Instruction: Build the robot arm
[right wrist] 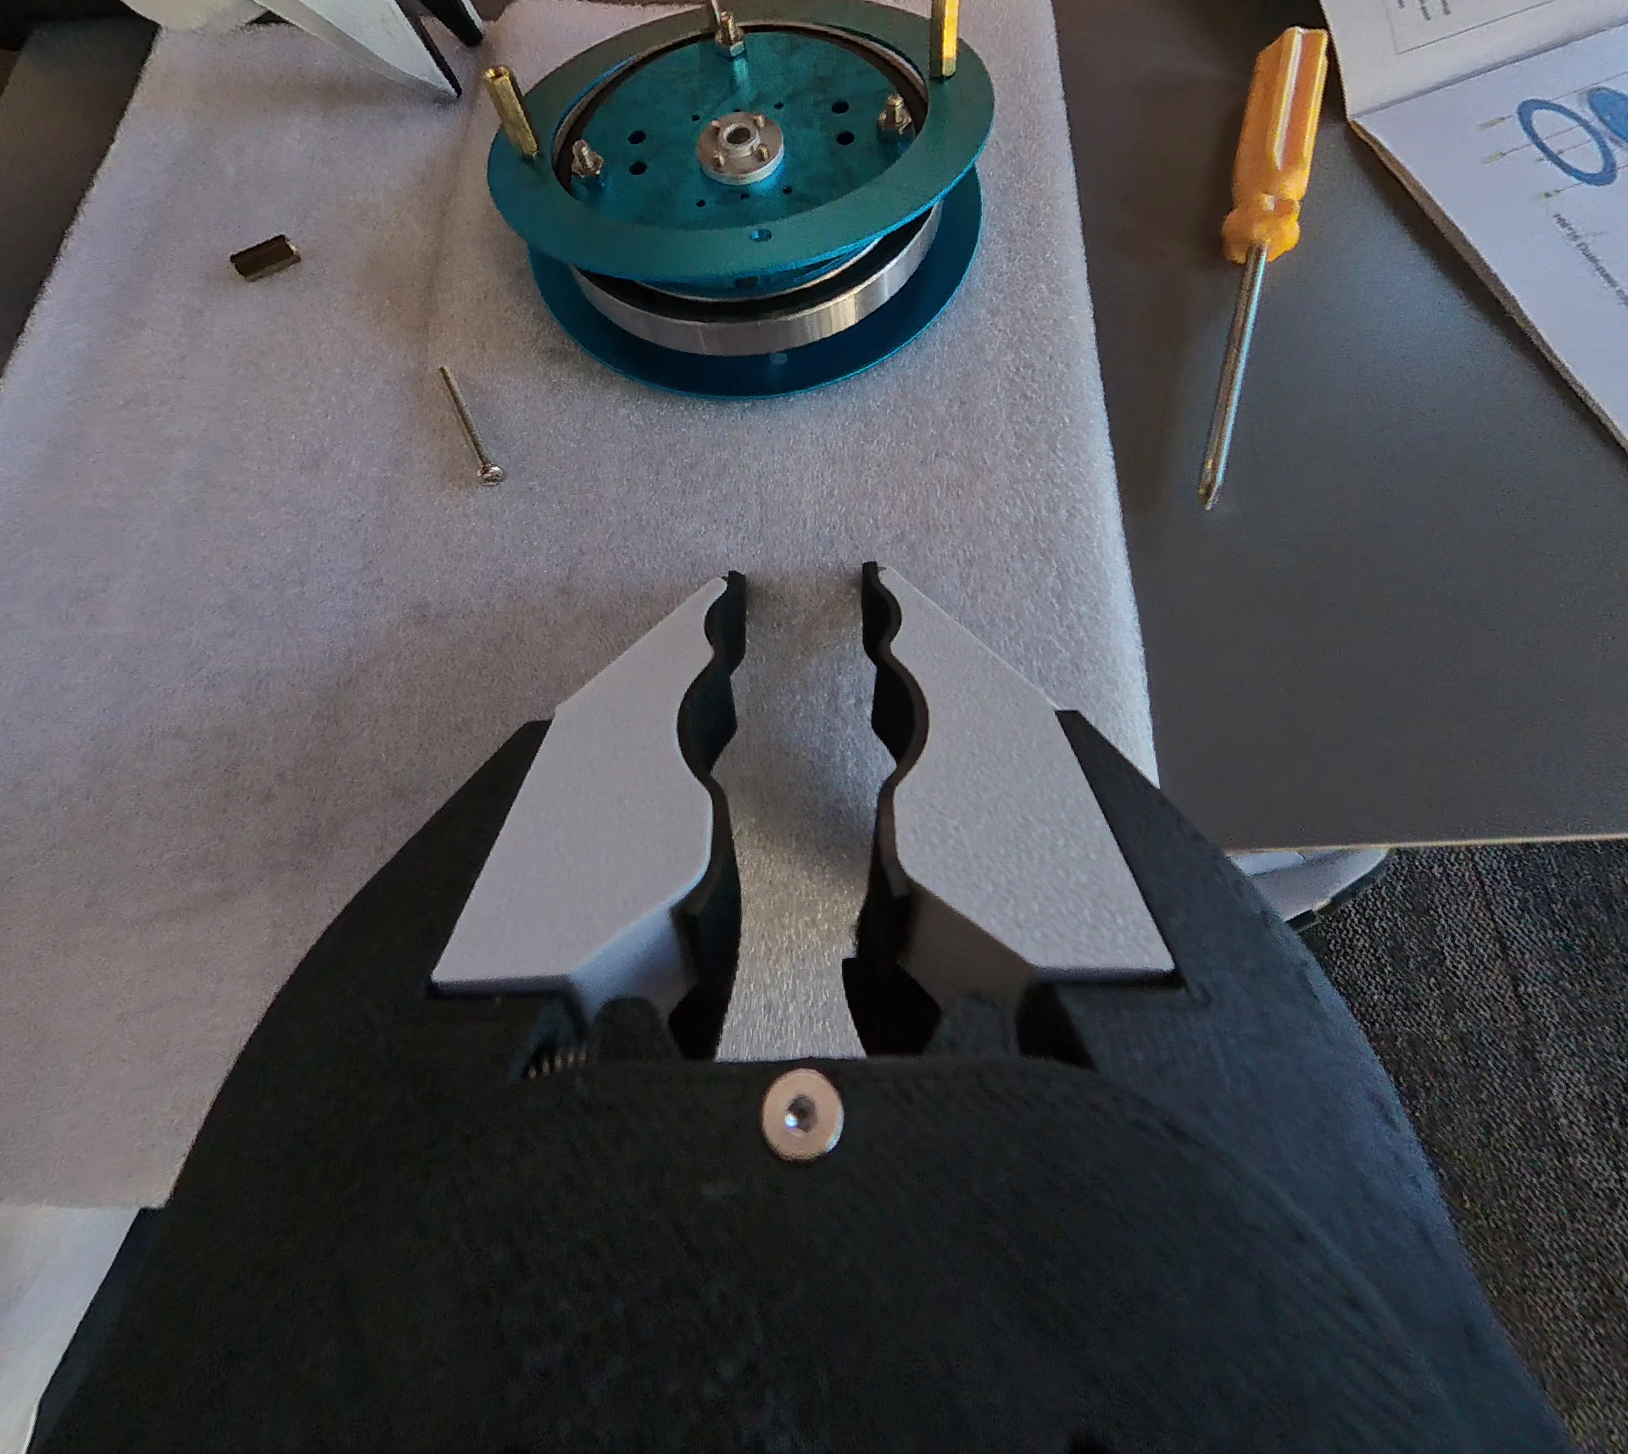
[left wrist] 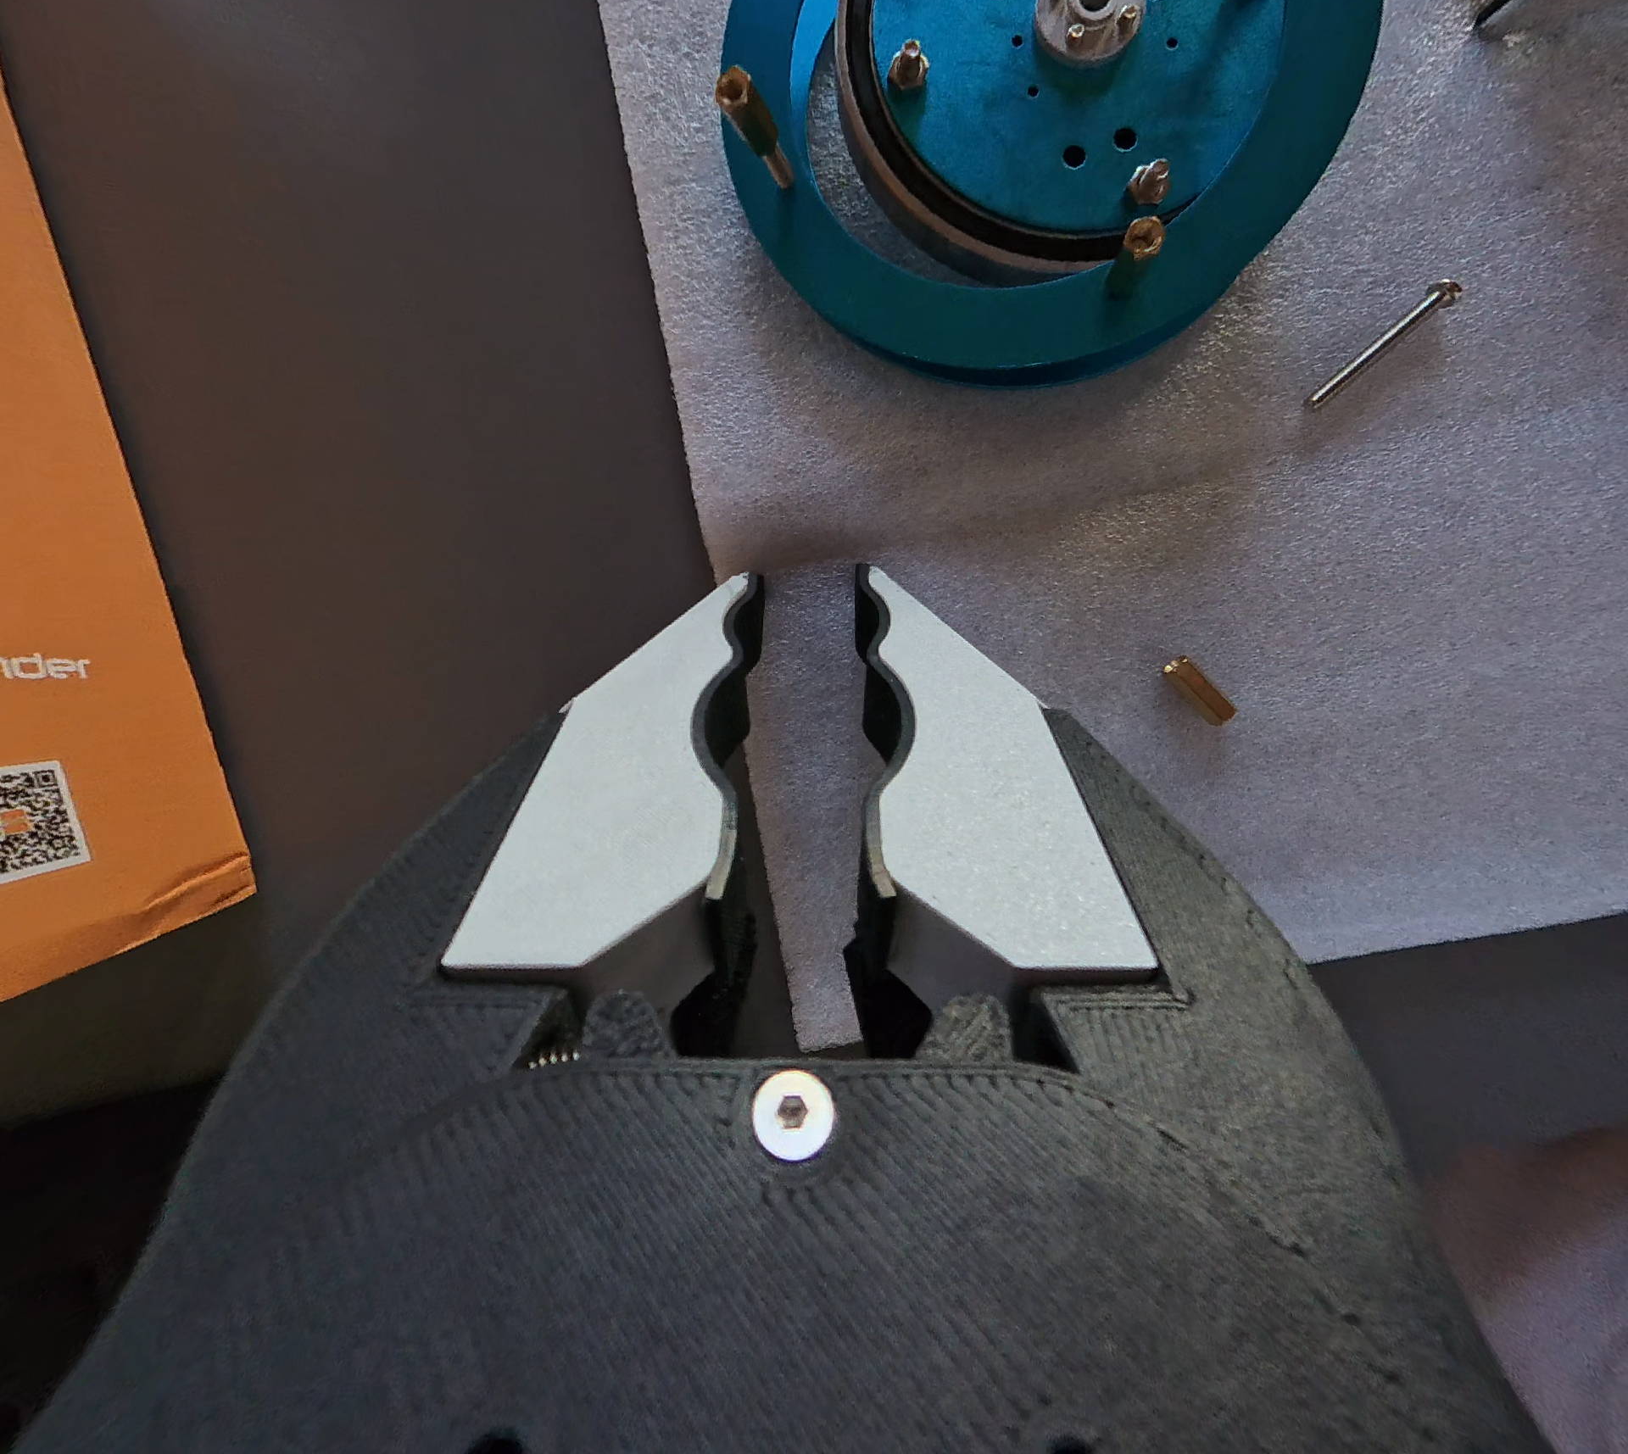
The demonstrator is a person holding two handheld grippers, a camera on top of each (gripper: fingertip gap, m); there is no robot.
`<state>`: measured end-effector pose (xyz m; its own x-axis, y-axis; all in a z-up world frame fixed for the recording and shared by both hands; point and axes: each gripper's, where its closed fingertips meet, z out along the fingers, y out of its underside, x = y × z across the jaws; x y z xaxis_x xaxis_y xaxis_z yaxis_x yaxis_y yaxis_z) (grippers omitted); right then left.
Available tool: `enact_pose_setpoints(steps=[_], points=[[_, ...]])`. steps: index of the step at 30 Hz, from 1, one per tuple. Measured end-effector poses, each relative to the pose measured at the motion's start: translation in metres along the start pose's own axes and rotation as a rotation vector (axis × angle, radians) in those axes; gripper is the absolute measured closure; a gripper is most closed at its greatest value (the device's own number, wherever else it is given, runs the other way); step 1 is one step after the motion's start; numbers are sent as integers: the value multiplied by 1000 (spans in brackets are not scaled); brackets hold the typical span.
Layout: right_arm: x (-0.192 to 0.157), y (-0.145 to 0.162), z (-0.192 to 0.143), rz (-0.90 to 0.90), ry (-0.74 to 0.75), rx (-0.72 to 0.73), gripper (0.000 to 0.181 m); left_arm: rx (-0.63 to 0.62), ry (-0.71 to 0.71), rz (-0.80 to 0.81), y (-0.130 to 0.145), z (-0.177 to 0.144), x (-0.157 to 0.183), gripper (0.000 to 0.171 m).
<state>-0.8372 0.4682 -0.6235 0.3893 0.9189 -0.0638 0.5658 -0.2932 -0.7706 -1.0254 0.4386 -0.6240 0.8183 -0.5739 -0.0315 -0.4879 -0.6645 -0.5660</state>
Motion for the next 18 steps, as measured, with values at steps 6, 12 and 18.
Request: enact_pose_setpoints(steps=[6, 12, 18], points=[[3, -6, 7, 11, 32, -20, 155, 105, -27, -22, -2, -3, -13, 158], [4, -9, 8, -8, 96, 12, 154, 286, 51, -66, 4, -31, -13, 157], [3, -8, 9, 7, 79, 3, 156, 260, 177, -52, 11, -33, -12, 158]])
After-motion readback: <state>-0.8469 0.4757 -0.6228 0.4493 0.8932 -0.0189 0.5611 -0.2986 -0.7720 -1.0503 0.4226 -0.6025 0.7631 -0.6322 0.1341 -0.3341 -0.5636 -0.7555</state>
